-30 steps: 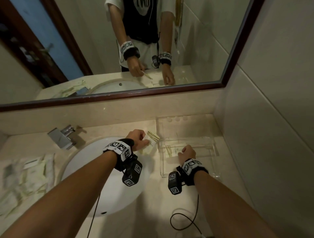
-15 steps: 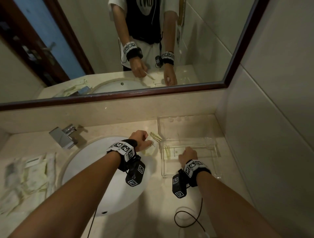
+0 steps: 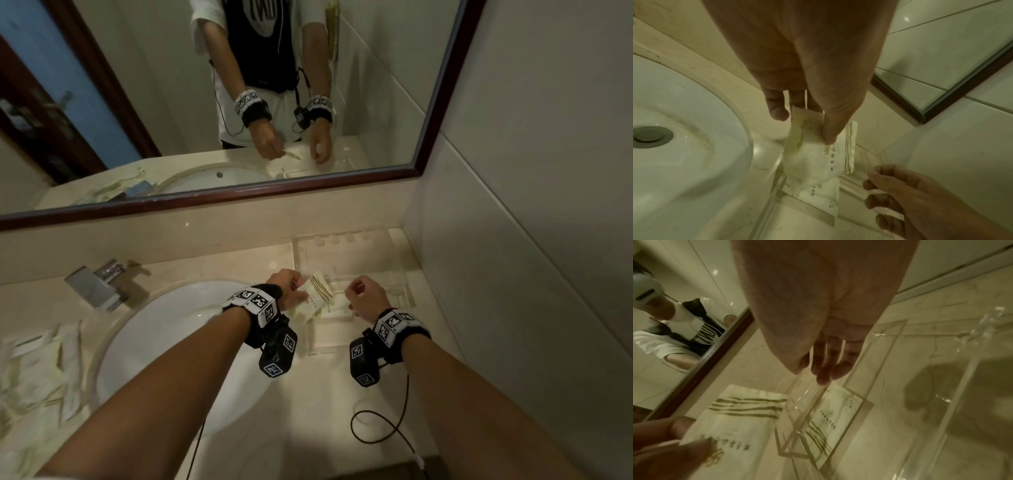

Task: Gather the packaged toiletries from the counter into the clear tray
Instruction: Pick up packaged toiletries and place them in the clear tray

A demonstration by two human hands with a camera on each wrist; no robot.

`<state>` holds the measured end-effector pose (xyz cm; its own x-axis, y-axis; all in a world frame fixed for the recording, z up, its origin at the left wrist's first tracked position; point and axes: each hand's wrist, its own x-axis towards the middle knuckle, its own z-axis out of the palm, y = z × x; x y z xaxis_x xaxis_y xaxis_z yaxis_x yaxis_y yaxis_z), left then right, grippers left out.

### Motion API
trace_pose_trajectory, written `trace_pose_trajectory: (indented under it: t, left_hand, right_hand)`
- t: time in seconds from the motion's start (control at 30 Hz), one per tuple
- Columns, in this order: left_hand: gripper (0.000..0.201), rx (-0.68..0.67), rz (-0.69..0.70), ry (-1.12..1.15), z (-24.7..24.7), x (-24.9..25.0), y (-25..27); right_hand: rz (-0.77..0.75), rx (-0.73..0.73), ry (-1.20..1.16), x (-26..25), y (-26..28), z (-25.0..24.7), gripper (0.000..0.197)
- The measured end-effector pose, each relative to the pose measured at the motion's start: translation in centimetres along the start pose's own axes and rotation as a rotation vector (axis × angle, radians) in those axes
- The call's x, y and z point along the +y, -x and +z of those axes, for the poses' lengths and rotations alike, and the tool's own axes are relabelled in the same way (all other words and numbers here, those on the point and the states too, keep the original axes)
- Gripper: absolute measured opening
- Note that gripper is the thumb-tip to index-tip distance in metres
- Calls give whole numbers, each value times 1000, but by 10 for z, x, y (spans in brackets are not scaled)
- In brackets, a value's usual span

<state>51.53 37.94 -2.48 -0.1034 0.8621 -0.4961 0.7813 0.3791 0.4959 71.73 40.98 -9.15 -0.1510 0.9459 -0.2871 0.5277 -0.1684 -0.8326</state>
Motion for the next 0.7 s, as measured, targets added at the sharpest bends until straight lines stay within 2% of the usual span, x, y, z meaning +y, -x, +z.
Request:
trace_pose_trajectory:
  t: [0.2,0.37,0.57,0.7]
  left_hand:
    - [13,-10,21,-23,23,9,-5]
    - [15,-12,47,24,43,10,-9]
    - [31,-7,101,128,63,1,-17]
    - [23,-5,103,99,71,0,-23]
  right_hand:
    - [-22,71,-7,6,4,-21,6]
    - [-24,92,7,15,7,-36,13]
    - [-51,126,46,21,6,-48,13]
    - [-59,134,56,25,5,-49,17]
